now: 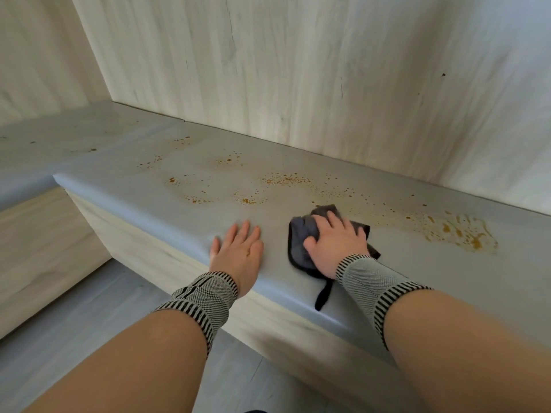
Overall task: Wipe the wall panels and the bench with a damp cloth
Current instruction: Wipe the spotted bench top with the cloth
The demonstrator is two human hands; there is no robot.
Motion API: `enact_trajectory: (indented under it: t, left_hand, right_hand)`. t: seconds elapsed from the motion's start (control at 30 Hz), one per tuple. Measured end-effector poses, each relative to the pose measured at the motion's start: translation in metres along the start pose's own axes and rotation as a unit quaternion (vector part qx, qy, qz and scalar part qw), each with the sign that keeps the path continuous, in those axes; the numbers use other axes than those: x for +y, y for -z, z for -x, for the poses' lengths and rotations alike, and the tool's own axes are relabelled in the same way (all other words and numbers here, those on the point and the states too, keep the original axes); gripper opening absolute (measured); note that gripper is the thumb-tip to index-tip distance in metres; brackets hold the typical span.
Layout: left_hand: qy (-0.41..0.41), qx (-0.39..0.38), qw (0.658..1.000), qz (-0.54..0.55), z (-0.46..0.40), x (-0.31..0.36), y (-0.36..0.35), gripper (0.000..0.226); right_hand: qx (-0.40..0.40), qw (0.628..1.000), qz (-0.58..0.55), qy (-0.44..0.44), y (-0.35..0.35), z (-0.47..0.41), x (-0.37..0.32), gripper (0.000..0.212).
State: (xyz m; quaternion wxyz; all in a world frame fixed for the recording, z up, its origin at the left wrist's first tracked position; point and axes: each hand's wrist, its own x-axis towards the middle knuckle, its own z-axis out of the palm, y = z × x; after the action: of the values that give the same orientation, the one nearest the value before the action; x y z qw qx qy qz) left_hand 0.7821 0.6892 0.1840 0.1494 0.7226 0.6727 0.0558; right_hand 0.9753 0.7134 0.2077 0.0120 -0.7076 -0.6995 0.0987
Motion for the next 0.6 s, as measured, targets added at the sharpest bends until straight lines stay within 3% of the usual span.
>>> enact_trajectory:
  t: [0.07,0.13,0.2,0.33,0.37,0.5,0.57,0.6]
  left_hand:
    - [0.002,0.005,1.000,0.018,-0.002,-0.001,0.000,0.052]
    - [0.005,0.004,1.000,0.023,-0.003,-0.003,0.000,0.053]
    - [0.003,-0.007,1.000,0.017,-0.003,-0.003,0.002,0.055]
    - [0.001,-0.004,1.000,0.002,-0.003,-0.003,-0.001,0.057]
    - [0.000,-0.004,1.000,-0.003,-0.004,-0.004,-0.002,0.056]
    - [-0.005,-0.027,1.000,-0.006,-0.005,-0.004,0.003,0.053]
    - [0.001,-0.032,1.000,0.000,-0.004,-0.002,0.006,0.053]
    - [0.005,-0.031,0.999,0.011,-0.004,-0.002,0.007,0.053]
  right_hand:
    - [-0.004,1.000,0.012,0.027,-0.004,0.007,-0.020,0.063]
    - [-0.009,0.989,0.019,0.149,-0.007,0.019,-0.031,0.061]
    - [-0.018,0.977,0.020,0.211,-0.005,0.017,-0.022,0.059]
    - [-0.012,0.999,-0.013,0.044,-0.005,0.005,-0.027,0.061]
    - [-0.011,0.999,-0.016,0.047,-0.008,0.007,-0.039,0.061]
    - [-0.021,0.975,0.022,0.220,-0.008,0.022,-0.044,0.057]
    - [-0.020,0.974,0.039,0.223,-0.003,0.015,-0.017,0.059]
    - [-0.012,0.984,0.036,0.173,0.000,0.010,-0.004,0.060]
